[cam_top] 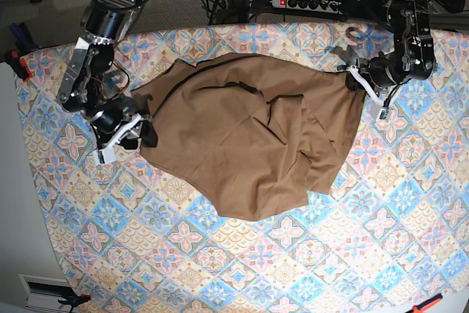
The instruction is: Layout the t-shirt on the table in an organized manner, then fold the t-shirt properly
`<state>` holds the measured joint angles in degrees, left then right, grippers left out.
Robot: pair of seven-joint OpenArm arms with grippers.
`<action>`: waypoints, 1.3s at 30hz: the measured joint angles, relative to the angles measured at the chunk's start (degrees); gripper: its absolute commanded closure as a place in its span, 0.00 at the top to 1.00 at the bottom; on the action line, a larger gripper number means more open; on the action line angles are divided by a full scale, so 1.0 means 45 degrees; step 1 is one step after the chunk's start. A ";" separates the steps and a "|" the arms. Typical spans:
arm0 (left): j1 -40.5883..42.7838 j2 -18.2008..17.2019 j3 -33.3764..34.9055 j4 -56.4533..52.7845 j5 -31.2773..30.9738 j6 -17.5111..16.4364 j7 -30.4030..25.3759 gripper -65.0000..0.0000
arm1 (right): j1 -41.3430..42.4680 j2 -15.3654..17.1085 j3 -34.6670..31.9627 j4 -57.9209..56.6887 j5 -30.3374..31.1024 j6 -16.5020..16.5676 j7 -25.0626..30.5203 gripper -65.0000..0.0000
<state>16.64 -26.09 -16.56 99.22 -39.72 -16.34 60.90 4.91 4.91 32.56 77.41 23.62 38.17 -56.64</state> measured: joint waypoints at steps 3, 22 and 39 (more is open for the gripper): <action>0.0005 -0.0029 0.0000 0.0000 -0.0005 0.0000 -0.0010 0.00 | 0.0311 -0.0024 -0.0010 -0.0476 -0.0039 0.0005 0.0461 0.53; 0.0005 -0.0034 0.0000 0.0000 0.0000 0.0000 -0.0005 0.00 | 0.0432 0.0466 -0.1039 -0.1991 -0.0029 -0.0044 0.1773 0.00; 0.0010 0.0087 0.0034 0.0005 0.0486 -0.0068 -0.0005 0.00 | 0.2419 0.1141 0.5425 -0.2953 0.0068 -0.3133 0.1729 0.00</action>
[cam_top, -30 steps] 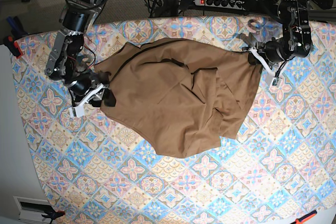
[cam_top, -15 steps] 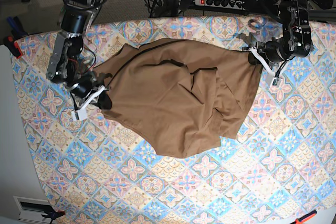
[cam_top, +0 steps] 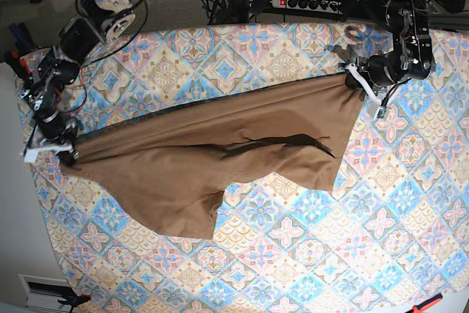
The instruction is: Layout the t-shirt on the table in an organized manner, then fold the t-shirt properly
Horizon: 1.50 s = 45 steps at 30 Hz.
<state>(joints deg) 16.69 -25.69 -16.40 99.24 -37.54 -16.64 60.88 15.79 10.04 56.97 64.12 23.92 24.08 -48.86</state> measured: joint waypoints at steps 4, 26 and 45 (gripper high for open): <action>-0.0019 0.0010 0.0000 0.0019 -0.0019 -0.0024 -0.0049 0.00 | -0.0709 -0.0131 0.1005 0.0068 0.0102 0.0131 0.0063 0.00; 0.0981 -0.0112 0.0053 0.0889 0.0146 0.0019 0.0049 0.34 | -0.3342 -0.0612 0.1268 0.4061 -0.0175 -0.0053 -0.0287 0.27; 0.2516 -0.0583 0.0010 0.3036 0.0345 0.0044 0.0131 0.33 | -0.3390 -0.0743 0.1234 0.4119 -0.0034 -0.0029 0.0068 0.33</action>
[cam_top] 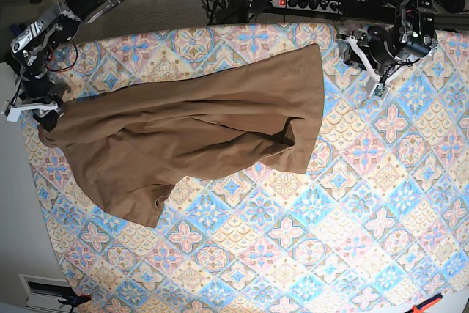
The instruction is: Layout the t-shirt on the table in an organized manner, then fold the t-shirt properly
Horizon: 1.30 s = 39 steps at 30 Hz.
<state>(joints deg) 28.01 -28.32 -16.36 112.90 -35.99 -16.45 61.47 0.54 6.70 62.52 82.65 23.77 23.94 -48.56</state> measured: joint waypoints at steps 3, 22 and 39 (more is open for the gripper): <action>-0.0248 0.0010 -0.0010 0.0845 -0.0068 -0.0029 -0.0107 0.34 | -0.0121 -0.0010 0.0010 0.0000 -0.0015 -0.0005 -0.0049 0.33; -0.8553 0.0345 0.6805 -0.2244 0.3283 0.0005 0.0063 0.57 | -0.0117 0.0000 -0.0015 0.0005 -0.0015 -0.0005 -0.0869 0.33; -0.9423 0.1224 0.7529 -0.2686 0.3152 -0.2166 -0.0015 0.57 | -0.0306 -0.0010 -0.0019 0.0005 -0.0010 0.0005 -0.0879 0.33</action>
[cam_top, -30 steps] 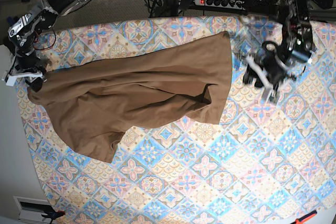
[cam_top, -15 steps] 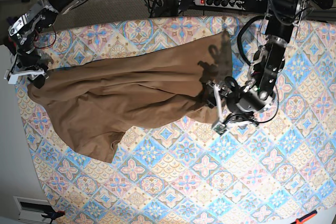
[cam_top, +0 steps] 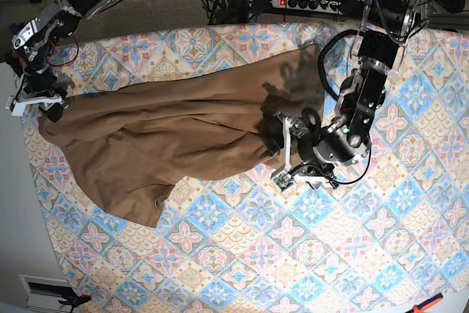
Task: Layout the t-shirt on the table in an organized manner, then fold the t-shirt properly
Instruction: 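Lower the left gripper onto the shirt's middle and grasp fabric, then drag the grasped fabric away from the right gripper with the left gripper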
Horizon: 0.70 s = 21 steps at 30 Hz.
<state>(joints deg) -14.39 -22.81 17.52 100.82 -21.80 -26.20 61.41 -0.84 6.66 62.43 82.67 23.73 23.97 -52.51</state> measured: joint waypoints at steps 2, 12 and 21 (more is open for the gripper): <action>0.0403 -0.0228 -0.0262 0.0952 -0.0049 0.0005 0.0253 0.57 | 0.0005 0.0005 0.0005 0.0000 -0.0005 -0.0010 0.0010 0.33; 0.0539 -0.0160 -0.0180 0.0073 0.0189 -0.0034 0.1316 0.57 | 0.0005 -0.0219 0.0000 0.0000 -0.0005 -0.0010 -0.0034 0.33; 0.0481 0.0287 0.0466 -0.1831 0.0238 -0.0525 -0.0763 0.57 | 0.0000 -0.0209 0.0015 0.0000 0.0010 -0.0005 -0.0005 0.32</action>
<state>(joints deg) -12.23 -21.52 19.62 92.58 -20.73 -28.56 57.98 -0.84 5.72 62.50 82.67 23.77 23.94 -52.53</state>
